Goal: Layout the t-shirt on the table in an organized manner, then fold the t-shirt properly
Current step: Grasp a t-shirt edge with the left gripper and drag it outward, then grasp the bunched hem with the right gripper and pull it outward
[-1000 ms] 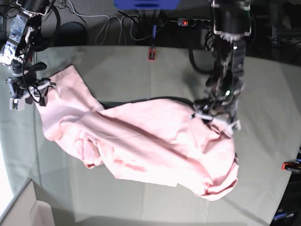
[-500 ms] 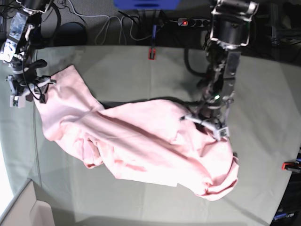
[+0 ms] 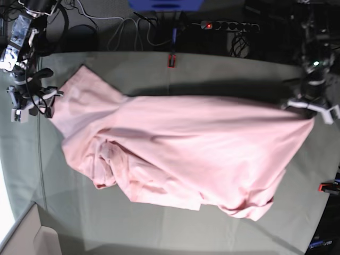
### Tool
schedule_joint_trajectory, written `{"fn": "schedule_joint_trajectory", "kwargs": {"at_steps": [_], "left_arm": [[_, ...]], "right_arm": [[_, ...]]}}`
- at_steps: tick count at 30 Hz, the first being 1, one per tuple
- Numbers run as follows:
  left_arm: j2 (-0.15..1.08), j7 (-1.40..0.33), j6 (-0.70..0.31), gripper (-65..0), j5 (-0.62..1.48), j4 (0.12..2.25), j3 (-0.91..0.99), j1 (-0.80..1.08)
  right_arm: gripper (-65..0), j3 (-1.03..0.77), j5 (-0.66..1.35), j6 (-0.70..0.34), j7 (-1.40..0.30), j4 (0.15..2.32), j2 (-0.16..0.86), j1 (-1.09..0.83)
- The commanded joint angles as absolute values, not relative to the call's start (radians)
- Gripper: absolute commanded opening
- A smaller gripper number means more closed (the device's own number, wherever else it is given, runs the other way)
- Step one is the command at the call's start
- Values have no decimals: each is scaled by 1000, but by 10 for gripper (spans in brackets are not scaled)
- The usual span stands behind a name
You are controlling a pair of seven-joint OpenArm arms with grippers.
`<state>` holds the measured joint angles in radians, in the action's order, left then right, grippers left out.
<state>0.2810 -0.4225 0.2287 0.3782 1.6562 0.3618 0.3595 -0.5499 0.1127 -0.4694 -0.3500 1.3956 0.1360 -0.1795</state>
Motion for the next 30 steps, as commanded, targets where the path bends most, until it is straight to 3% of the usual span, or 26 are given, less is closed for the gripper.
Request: {"fn": "schedule_joint_trajectory", "kwargs": {"at_steps": [1,15,21,30], "left_arm": [[302,-397,237,-645,371,1672,386,354],[294,-397,236,-644,371,1455,446,389],[294,-390,191,-526,371,1432,392,372],[259,-395,110,-516,371,1435,435,337]], "right_arm": [[-315,-553,130,-466,-321,1412,148,-171],[-309,-516,131,-466,-323,1438,136,-130],[-255,-332,128,-466,-323,1469,139,-71],[-240,-134,127,-463,-325,1256,139,197]]}}
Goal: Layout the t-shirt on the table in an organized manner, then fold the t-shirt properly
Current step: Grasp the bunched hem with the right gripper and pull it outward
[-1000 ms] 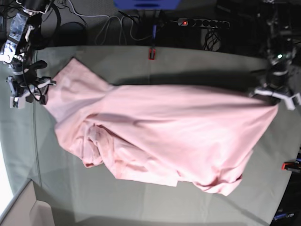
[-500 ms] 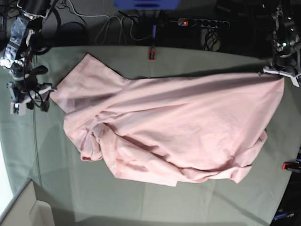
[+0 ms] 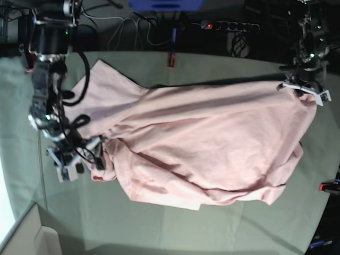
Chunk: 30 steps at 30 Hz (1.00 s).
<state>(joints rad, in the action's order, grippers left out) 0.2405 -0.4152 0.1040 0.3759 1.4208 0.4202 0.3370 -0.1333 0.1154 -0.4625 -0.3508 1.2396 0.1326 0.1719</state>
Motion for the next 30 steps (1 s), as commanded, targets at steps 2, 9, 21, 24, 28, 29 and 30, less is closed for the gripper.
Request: {"fn": "schedule_joint_trajectory", "kwargs": {"at_steps": [2,9,21,24,28,29,30], "left_arm": [[259,-395,110,-516,371,1438,447,337],[257,-397,113,-515,371,1440,503,337],[228,-397,111,-220,371,1512,618,326],[208,-397,111,-219,371,1550,656,303],[199,-397,111,-219,371,1601,685,285],[196,-397,111,-219,371,1612,693,283],[193,-397,111,-219,371,1623,702,280]], "right_arm": [[-240,-102,127,-461,-325,1170,139,274],[-240,22,127,-460,-318,880,139,479],[-277,50,127,-460,-188,535,134,624],[-401,50,127,-461,-183,529,134,621],[-596,50,127,-461,-183,530,124,621],[-641,50,127,-461,-179,532,122,622],[-650,50,127,-461,-177,535,124,625]]}}
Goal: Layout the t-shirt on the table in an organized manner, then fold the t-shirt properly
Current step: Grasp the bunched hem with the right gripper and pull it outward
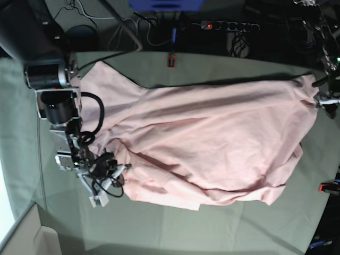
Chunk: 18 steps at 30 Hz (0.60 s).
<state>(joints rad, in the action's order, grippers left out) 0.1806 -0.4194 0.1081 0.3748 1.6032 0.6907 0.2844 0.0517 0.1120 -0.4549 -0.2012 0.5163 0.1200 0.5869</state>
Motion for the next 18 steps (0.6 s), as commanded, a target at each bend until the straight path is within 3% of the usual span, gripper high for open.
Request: {"fn": "schedule_joint_trajectory", "kwargs": {"at_steps": [1,16,18], "left_arm": [[193,-397,111,-219,371,1632,711,278],[197,-397,110,-216,371,1716,754,282],[197,-397,110,-216,369,1712,754,275]], "right_arm": [[-650,50,127,-461,-176,535,125,630],[-649,45,127,-460,-51,593,165,808],[-608,44,127,-460,-56,590,179,806]]}}
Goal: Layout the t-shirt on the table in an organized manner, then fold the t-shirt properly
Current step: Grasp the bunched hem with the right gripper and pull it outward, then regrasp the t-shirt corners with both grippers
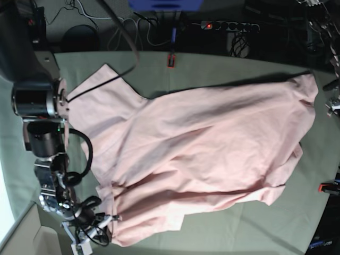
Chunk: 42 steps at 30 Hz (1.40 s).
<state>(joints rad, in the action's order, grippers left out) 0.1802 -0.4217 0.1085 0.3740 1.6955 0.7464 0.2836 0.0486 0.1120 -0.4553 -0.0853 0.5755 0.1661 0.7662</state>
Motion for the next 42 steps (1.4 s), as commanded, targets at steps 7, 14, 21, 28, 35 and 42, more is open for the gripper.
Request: {"fn": "schedule_joint_trajectory", "kwargs": {"at_steps": [7,14,21,28,35,42], "left_arm": [[197,-397,110,-216,361,1704,750,234],[194,-397,110,-216,366,1698,751,236],[197,-397,110,-216,369,1581,751,242],[203,-390,108,-216,369,1438,753,239],[197,-390,108,-216,371,1368,745,228],[196,-395,108,-216,369,1325,604,206]], "right_arm": [[-285,19,133,-338,-41,544,189,803],[-201,-104,131,-346,-30,608,239,690],[-257,-105,130,-432,-30,783,246,450],[-256,-104,130,-433,-30,995,223,200],[-256,-105,130,-432,-30,995,217,127],[-369,-102,128,-433,-30,958,213,99]]}}
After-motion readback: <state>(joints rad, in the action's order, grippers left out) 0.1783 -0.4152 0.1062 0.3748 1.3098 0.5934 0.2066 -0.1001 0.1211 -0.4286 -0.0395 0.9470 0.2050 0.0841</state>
